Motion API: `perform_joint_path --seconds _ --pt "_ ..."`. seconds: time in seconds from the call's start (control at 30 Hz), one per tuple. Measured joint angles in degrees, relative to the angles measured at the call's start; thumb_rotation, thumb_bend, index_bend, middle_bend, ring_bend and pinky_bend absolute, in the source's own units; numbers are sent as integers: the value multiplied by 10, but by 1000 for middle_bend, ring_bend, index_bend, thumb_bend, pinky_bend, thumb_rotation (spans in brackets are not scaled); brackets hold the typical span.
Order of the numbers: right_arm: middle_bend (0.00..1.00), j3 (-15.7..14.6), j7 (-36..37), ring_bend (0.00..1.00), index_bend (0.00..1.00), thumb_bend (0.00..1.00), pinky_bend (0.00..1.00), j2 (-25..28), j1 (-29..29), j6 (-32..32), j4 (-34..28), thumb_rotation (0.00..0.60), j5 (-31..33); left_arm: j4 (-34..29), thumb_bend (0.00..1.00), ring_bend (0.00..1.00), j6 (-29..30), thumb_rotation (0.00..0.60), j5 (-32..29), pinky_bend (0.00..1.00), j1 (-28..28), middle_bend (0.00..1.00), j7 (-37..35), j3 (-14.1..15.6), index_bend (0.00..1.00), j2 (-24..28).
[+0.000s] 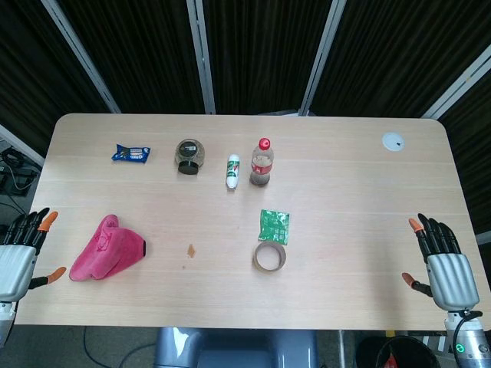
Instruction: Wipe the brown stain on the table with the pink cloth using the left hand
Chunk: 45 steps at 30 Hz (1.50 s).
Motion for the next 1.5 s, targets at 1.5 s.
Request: perform_joint_path --seconds 1.5 --pt "0 1 11 0 0 0 80 2 -1 -1 -3 600 2 -55 0 0 -206 600 -186 0 -81 0 259 5 0 -32"
